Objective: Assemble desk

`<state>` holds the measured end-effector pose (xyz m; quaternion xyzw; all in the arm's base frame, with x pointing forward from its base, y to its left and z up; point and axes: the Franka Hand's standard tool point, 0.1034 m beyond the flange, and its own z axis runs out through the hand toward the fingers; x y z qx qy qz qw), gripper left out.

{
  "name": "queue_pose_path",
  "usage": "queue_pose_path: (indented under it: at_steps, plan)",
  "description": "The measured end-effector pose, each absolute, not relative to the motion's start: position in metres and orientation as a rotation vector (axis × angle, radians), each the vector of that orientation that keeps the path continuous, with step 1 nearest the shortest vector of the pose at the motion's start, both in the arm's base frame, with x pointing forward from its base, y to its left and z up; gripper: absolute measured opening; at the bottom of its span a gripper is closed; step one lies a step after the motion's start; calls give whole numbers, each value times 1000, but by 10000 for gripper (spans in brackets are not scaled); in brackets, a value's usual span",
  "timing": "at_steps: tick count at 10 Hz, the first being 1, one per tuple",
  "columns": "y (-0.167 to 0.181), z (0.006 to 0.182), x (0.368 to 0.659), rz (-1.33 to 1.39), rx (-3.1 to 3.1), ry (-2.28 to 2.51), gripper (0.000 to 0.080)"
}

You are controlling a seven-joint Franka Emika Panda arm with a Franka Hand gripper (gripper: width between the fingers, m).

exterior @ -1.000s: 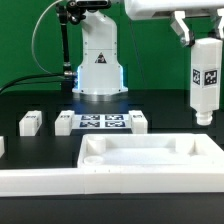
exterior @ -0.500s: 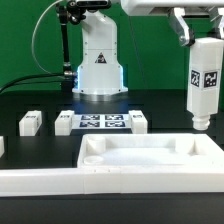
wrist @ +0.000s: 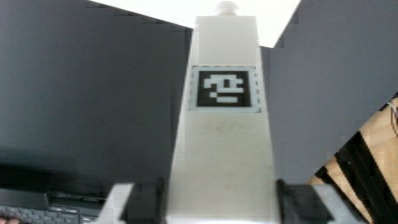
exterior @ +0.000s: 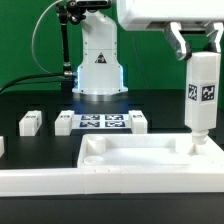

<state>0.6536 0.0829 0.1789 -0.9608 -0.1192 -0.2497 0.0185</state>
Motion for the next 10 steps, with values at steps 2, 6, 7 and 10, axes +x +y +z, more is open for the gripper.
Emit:
queue_pose_path:
  at_steps: [2, 6, 7, 10]
  plan:
    - [88, 179, 655, -845, -2962, -372, 288]
    - [102, 164, 644, -797, -2963, -395, 288]
    - [106, 161, 639, -772, -2966, -406, 288]
    - [106, 156, 637, -760, -2970, -434, 288]
